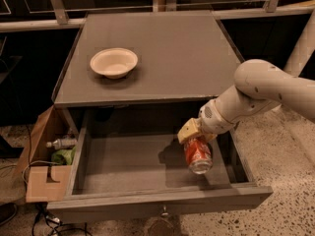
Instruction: Place coke can into top drawer
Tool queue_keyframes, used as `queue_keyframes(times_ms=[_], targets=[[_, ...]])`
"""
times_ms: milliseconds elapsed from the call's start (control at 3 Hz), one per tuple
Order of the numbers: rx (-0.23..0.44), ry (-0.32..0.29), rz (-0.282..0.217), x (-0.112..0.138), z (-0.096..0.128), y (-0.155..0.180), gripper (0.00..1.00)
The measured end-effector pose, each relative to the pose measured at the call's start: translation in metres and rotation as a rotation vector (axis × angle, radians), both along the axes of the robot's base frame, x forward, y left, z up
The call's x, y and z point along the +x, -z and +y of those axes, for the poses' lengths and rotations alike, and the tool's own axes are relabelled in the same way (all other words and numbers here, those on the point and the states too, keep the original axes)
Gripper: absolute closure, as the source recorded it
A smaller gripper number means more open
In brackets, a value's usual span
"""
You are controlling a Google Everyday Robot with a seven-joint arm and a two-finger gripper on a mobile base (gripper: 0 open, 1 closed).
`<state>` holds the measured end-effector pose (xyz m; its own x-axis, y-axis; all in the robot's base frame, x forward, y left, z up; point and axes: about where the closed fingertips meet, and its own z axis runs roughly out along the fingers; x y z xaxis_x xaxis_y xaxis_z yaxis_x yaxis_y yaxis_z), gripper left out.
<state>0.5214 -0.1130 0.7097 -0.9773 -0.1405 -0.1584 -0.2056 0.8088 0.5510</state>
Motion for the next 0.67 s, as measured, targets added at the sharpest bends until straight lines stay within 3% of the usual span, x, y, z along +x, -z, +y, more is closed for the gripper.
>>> queue_keyframes(times_ms=[333, 667], targets=[[-0.005, 0.047, 0.005, 0.003, 0.006, 0.019, 1.0], [-0.005, 0.14, -0.011, 0.013, 0.003, 0.036, 1.0]])
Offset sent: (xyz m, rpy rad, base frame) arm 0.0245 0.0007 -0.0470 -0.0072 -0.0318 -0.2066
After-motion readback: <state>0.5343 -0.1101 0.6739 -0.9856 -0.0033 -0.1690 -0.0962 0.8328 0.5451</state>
